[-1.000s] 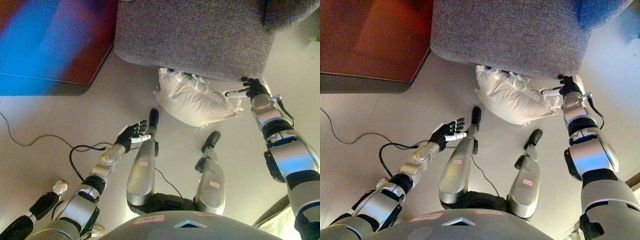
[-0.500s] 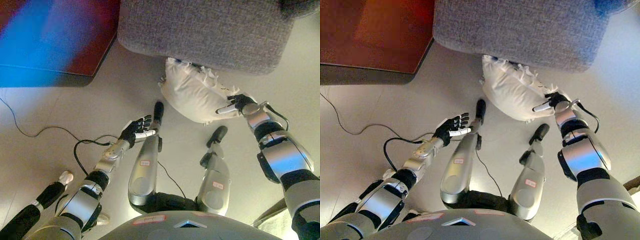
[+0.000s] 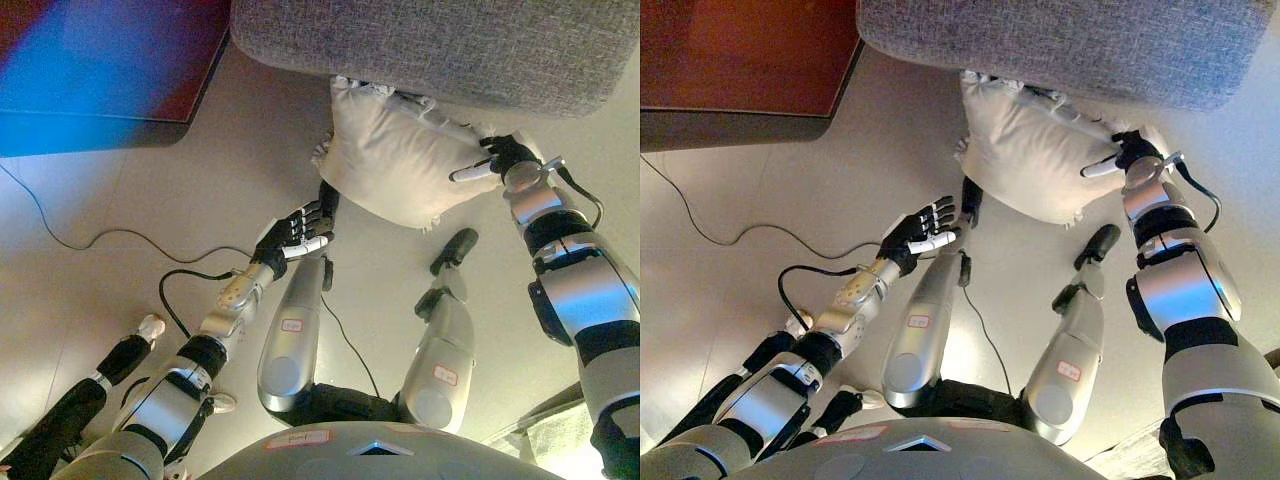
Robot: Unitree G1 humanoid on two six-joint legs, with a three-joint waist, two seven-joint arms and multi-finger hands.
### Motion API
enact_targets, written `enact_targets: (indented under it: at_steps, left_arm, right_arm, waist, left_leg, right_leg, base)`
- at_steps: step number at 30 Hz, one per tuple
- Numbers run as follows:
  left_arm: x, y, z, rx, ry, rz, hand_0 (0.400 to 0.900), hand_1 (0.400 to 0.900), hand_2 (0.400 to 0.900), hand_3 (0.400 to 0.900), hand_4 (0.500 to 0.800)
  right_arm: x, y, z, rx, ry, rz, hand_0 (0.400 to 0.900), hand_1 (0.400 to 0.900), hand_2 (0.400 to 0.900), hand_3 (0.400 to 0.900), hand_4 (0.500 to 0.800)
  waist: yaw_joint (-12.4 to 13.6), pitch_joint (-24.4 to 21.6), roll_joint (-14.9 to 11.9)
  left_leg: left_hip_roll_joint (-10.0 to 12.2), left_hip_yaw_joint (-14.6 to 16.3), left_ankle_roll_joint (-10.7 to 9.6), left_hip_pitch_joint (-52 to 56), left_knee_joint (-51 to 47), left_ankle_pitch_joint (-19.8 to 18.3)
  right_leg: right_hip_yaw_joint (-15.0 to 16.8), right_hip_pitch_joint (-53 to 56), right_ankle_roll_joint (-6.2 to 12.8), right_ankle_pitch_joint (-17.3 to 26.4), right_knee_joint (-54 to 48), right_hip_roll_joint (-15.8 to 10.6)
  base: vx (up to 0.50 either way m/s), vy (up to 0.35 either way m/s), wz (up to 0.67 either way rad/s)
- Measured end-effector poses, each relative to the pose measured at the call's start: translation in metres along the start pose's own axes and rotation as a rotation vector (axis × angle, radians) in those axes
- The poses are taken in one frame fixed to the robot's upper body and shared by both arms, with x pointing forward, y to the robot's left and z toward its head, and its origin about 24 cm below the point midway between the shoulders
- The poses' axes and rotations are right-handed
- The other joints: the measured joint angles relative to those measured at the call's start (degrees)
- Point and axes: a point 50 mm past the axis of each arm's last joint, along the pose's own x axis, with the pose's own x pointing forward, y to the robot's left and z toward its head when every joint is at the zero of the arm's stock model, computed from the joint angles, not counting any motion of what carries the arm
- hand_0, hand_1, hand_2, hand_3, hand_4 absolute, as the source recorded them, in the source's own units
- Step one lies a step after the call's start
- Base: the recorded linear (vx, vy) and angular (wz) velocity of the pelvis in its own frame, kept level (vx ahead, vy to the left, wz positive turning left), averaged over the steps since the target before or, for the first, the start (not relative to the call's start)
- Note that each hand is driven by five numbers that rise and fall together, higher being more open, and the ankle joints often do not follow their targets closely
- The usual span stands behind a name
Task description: Pick up the pillow and put it on the sofa.
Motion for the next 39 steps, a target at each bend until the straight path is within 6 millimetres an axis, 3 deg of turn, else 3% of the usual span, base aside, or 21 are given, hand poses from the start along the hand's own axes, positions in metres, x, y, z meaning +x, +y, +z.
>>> enact_targets:
  at_steps: [6,14,15,16,25,39]
  left_arm:
    - [0.000,-0.001,0.003,-0.025,-0.033,0.005,0.900,0.900,0.900,0.900,0.800]
    - [-0.005,-0.003,0.002,-0.088,-0.074,0.013,0.900,0.900,0.900,0.900,0.800]
    - [-0.007,-0.004,0.001,-0.107,-0.079,0.016,0.900,0.900,0.900,0.900,0.800]
    - [-0.009,-0.003,-0.001,-0.122,-0.085,0.021,0.900,0.900,0.900,0.900,0.800]
    - [-0.020,-0.006,-0.010,-0.180,-0.092,0.005,0.900,0.900,0.900,0.900,0.800]
    - [-0.020,-0.007,-0.003,-0.213,-0.138,0.003,0.900,0.900,0.900,0.900,0.800]
  right_arm:
    - [-0.001,-0.010,0.008,-0.005,0.002,-0.033,0.900,0.900,0.900,0.900,0.800]
    - [-0.005,-0.043,0.038,-0.079,-0.018,-0.102,0.900,0.900,0.900,0.900,0.800]
    - [-0.006,-0.046,0.040,-0.085,-0.015,-0.097,0.527,0.527,0.527,0.527,0.576]
    - [-0.007,-0.048,0.042,-0.083,-0.016,-0.089,0.400,0.400,0.400,0.400,0.500]
    - [-0.008,-0.052,0.050,-0.098,-0.052,-0.083,0.400,0.400,0.400,0.400,0.500]
    - [-0.010,-0.052,0.061,-0.081,-0.097,-0.070,0.400,0.400,0.400,0.400,0.500]
  waist:
    - [-0.1,0.1,0.4]
    - [0.4,0.3,2.3]
    - [0.6,0.2,2.5]
    - [0.9,0.2,2.5]
    - [2.4,0.2,2.5]
    - [3.3,0.2,2.5]
  left_leg:
    - [-0.4,0.2,0.2,-0.8,0.2,0.1]
    - [-1.4,0.2,0.7,-5.0,0.6,1.1]
    - [-1.6,0.2,0.8,-5.6,0.9,1.1]
    - [-1.7,0.3,0.8,-6.1,1.0,1.2]
    - [-1.9,0.2,0.7,-7.8,1.0,1.7]
    - [-1.8,0.2,0.7,-8.5,1.0,1.9]
  right_leg:
    - [0.5,-1.5,0.07,-0.4,1.3,-0.6]
    - [1.6,-7.1,0.08,-1.0,4.6,-1.9]
    - [1.7,-7.9,0.12,-1.2,5.2,-2.2]
    - [2.0,-8.8,0.11,-1.3,5.8,-2.4]
    - [3.6,-11.7,0.17,-2.3,8.2,-2.6]
    - [4.0,-12.6,0.14,-2.3,8.5,-2.5]
  base:
    - [0.00,0.041,-0.01]
    - [-0.02,0.062,0.07]
    - [-0.02,0.048,0.06]
    - [-0.01,0.048,0.03]
    - [-0.01,0.028,-0.03]
    - [0.00,-0.007,-0.03]
